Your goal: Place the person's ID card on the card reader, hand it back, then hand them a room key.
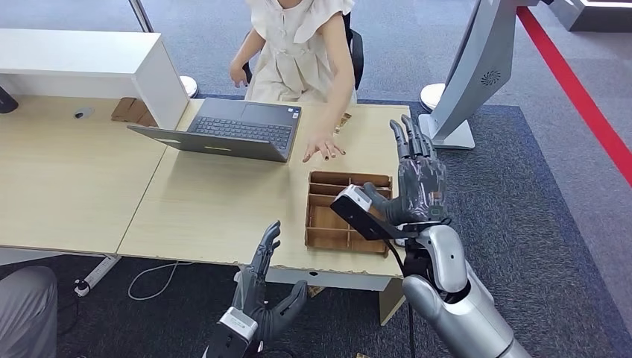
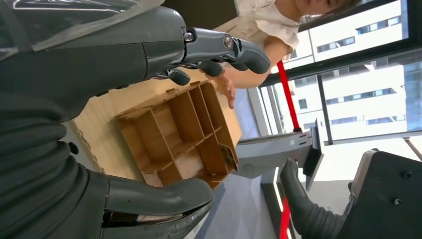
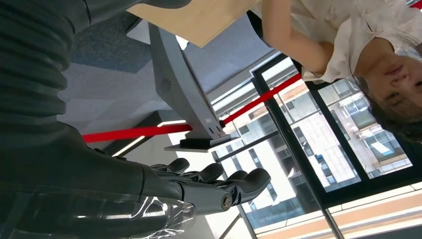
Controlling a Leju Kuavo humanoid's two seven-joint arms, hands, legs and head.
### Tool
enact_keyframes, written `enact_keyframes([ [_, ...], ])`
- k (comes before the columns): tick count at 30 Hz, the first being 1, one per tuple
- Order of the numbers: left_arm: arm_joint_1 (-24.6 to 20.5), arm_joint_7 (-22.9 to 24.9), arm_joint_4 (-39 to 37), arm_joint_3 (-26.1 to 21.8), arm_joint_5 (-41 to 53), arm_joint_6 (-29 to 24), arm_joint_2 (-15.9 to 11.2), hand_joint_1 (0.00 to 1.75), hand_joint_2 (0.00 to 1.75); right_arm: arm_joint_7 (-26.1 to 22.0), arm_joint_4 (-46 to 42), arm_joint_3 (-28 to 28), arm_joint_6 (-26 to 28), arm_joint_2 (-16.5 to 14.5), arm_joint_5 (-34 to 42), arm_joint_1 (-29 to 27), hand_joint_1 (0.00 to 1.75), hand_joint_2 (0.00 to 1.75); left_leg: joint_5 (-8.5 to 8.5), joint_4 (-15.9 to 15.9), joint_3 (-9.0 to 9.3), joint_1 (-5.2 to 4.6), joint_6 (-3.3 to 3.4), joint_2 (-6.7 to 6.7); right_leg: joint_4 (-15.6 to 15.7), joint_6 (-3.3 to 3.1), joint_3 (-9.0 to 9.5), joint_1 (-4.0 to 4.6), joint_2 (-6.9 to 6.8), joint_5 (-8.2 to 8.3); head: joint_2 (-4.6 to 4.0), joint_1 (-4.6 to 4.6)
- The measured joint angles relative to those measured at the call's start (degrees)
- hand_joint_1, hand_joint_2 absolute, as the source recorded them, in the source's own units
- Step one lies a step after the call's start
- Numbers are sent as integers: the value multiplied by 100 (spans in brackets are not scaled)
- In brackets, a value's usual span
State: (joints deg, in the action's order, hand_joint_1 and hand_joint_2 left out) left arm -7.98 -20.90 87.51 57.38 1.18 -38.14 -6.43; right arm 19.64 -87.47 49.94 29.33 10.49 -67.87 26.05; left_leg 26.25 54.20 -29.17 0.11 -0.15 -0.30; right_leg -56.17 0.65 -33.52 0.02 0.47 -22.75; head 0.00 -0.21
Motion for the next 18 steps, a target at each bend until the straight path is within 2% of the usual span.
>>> enact_keyframes([
  [4, -9, 1, -7, 12, 0, 24, 0, 0, 175, 7, 70, 38, -67, 1, 2, 11, 0, 175, 0, 0, 0, 0, 0, 0, 0, 0, 0, 0, 0, 0, 0, 0],
  [11, -43, -70, -53, 47, 1, 247, 0, 0, 175, -70, 247, 239, -786, -6, -274, 113, 0, 175, 0, 0, 0, 0, 0, 0, -1, 0, 0, 0, 0, 0, 0, 1],
  [18, -67, -101, -87, 63, 3, 312, 5, 0, 175, -229, 554, 461, -1145, -113, -206, 305, 0, 175, 0, 0, -2, 0, 0, 0, -1, 0, 0, 0, 0, 0, 0, 1],
])
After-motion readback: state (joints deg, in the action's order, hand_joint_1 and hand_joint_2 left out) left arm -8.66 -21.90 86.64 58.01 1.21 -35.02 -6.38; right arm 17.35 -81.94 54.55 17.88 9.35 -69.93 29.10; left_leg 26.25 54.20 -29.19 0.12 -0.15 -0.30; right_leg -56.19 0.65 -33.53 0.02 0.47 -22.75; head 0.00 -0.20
